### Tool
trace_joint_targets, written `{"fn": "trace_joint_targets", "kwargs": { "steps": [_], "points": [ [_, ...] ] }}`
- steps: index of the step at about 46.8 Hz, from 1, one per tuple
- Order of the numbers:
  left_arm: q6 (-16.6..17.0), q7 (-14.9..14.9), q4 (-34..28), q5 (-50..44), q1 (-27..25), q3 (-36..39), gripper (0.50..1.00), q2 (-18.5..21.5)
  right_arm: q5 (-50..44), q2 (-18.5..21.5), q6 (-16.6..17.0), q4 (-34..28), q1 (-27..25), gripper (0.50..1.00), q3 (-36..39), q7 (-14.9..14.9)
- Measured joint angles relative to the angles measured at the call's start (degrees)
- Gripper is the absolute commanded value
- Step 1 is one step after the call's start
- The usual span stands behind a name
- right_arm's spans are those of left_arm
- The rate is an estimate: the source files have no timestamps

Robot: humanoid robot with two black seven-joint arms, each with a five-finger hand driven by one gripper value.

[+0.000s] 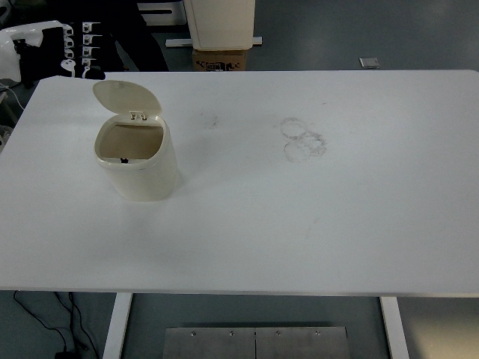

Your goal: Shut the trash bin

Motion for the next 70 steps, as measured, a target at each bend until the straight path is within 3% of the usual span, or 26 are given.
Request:
{"fn": "trace_joint_targets", "kwargs": {
  "steps": [13,32,52,70],
  "points": [
    [0.00,0.01,-1.10,7.83,-2.90,1.07,1.000,-0.10,0.00,0.00,0.00,0.00,0.00,0.991,0.04,0.00],
    [0.01,0.00,-2.07,18.02,-3.11,1.09,1.000,-1.66,0.00,0.00,0.00,0.00,0.02,0.991,0.04,0.00],
    [0.02,0.58,-4.81,22.54,-6.21,1.33,1.000,-2.75,0.00,0.00,0.00,-0.01,0.00,0.991,0.05,0.00],
    [0.01,5.33,-10.34,22.84,-8.97,3.84,1.000,-0.71,0.00,0.00,0.00,0.00,-0.01,0.991,0.06,0.00]
  ]
}}
